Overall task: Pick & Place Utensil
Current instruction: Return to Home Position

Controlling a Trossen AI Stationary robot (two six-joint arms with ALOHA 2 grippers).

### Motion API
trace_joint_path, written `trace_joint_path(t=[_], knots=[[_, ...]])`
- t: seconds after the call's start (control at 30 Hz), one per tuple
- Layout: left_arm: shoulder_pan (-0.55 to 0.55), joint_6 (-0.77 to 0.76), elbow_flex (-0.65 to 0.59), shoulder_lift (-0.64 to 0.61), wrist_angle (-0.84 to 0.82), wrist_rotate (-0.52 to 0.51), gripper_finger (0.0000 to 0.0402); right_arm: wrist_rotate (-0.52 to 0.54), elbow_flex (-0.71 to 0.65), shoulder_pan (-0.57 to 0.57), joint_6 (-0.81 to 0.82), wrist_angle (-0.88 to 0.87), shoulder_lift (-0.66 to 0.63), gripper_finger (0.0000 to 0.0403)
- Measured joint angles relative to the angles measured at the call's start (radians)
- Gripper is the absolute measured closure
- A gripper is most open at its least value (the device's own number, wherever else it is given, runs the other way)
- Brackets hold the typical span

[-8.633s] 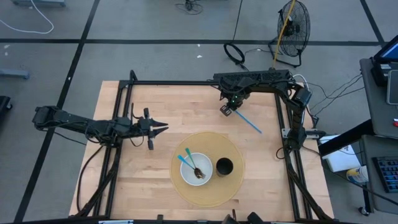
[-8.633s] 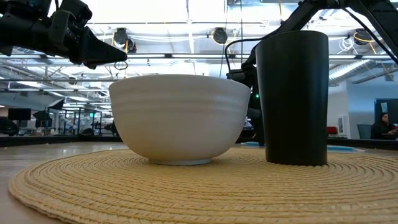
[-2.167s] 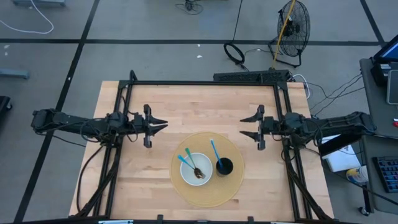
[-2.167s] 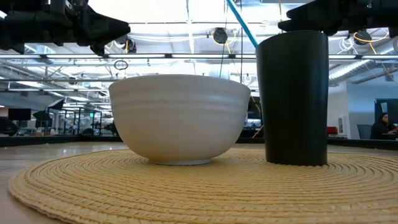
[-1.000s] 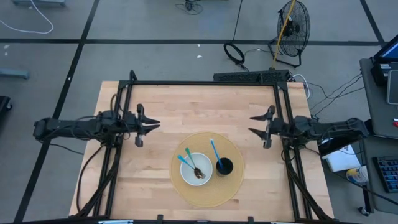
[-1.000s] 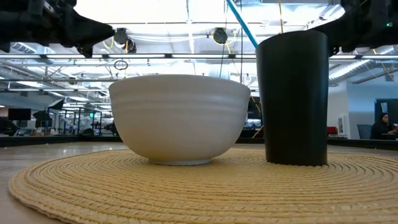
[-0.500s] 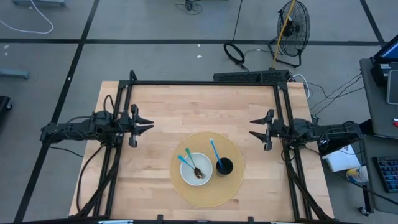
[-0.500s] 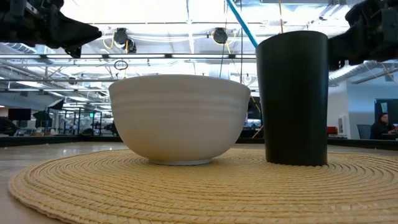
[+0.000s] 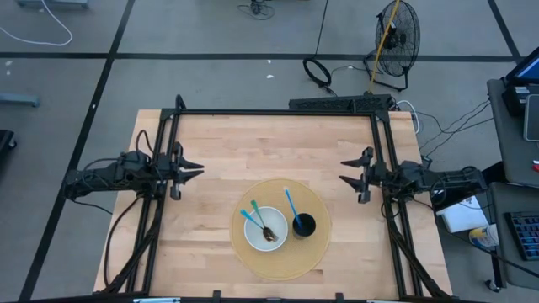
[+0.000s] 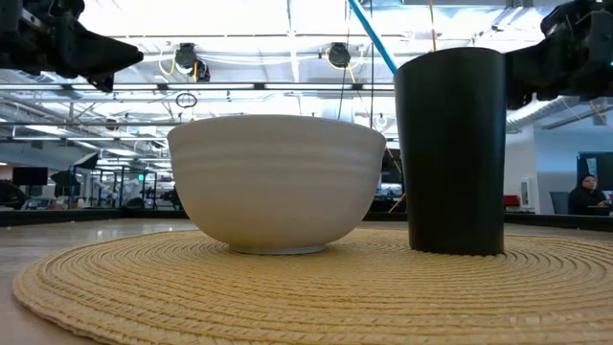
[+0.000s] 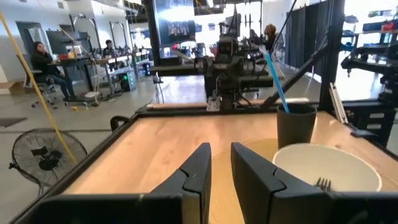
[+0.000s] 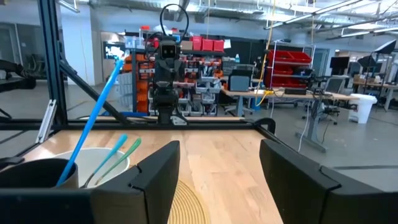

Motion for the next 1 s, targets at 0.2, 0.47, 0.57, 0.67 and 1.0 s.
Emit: trace_joint_path(t=[0.2, 0.47, 0.57, 0.67, 1.0], knots=[[-0.006, -0.016, -0.034, 0.0, 0.041, 0.009, 0.0334, 0.001, -0.002, 0.0, -0.001, -0.001, -0.009, 0.0183], [-0.018, -0.015, -0.173, 0.003, 0.294, 0.068, 0.0334, 0.001, -0.003, 0.0, 0.004, 0.011, -0.009, 0.0183], [-0.019, 0.004, -0.171, 0.001, 0.3, 0.097, 0.0334, -0.001, -0.003, 0.0, 0.02, 0.013, -0.008, 0.0183], [-0.018, 0.024, -0.171, 0.001, 0.298, 0.095, 0.0334, -0.001, -0.003, 0.0, 0.027, -0.015, -0.008, 0.0183], [-0.037, 0.093, -0.171, 0.002, 0.233, 0.141, 0.0334, 0.001, -0.048, 0.0, 0.067, -0.049, -0.008, 0.0183]])
